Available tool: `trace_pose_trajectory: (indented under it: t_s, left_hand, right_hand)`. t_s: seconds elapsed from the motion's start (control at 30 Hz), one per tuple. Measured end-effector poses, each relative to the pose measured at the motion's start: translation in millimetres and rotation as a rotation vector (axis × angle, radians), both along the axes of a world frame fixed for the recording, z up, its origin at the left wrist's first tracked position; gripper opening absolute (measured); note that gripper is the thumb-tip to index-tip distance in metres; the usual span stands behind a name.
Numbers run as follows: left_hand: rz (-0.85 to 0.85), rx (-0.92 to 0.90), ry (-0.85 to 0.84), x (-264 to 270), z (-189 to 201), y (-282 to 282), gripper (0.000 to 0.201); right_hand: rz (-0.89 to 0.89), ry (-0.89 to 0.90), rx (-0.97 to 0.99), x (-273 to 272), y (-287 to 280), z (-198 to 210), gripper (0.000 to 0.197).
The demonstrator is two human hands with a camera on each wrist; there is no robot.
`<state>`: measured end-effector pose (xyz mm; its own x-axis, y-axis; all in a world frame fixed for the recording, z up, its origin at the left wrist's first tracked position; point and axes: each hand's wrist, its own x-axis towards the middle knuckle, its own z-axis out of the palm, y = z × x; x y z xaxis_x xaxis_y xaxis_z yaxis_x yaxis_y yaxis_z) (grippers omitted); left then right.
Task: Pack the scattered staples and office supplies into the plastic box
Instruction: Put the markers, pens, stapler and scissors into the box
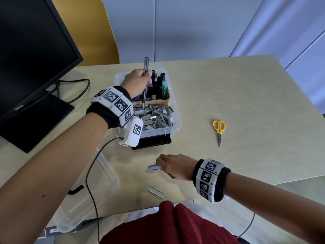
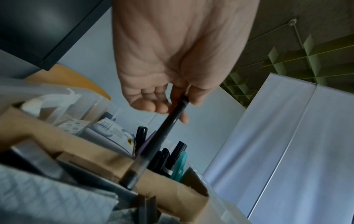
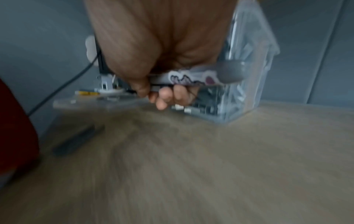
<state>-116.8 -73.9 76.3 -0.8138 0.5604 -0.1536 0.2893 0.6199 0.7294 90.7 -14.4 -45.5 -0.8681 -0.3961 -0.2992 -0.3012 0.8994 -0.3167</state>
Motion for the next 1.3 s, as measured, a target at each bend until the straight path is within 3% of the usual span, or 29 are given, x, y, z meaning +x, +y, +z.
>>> trace_pose_trajectory:
  t_s: [0.1, 0.2, 0.33, 0.47, 0.57, 0.63, 0.73, 0.9, 1.0, 1.17, 1.3]
  left_hand:
    - [0.035, 0.013, 0.024, -4, 3, 0, 0.04]
    - [0.036, 0.021, 0.014, -13, 5, -1, 0.034]
    - [0.027, 0.033, 0.036, -22, 8, 3, 0.016]
    - [0.043, 0.104, 0.051, -32, 9, 5, 0.017]
    - [0.08, 0.179, 0.009, -40, 7, 6, 0.007]
    - [0.09, 0.214, -0.017, -44, 6, 8, 0.004]
    - [0.07, 0.188, -0.055, -50, -1, 10, 0.016]
    - [0.006, 0.136, -0.145, -50, -8, 16, 0.016]
    - [-0.054, 0.096, -0.202, -48, -14, 21, 0.017]
    - [-0.176, -0.085, -0.168, -45, -16, 28, 0.005]
    - [-0.258, -0.193, -0.134, -46, -17, 37, 0.012]
  right_hand:
    - [0.002, 0.123, -0.225, 2, 4, 32, 0.016]
    - [-0.107, 0.301, -0.396, -14, 9, 69, 0.025]
    - [-0.279, 0.466, -0.336, -53, 25, 91, 0.026]
    - [-0.292, 0.325, -0.14, -77, 35, 86, 0.028]
    - [-0.331, 0.274, -0.247, -85, 41, 88, 0.026]
    - [-0.425, 0.332, -0.396, -92, 45, 96, 0.018]
    - [-0.675, 0.42, -0.601, -109, 57, 113, 0.029]
    - [-0.87, 0.678, -0.699, -140, 74, 131, 0.035]
    - [-0.864, 0.712, -0.717, -150, 77, 128, 0.034]
    - [-0.828, 0.601, -0.567, -153, 75, 110, 0.011]
    - [-0.795, 0.561, -0.518, -152, 80, 106, 0.03]
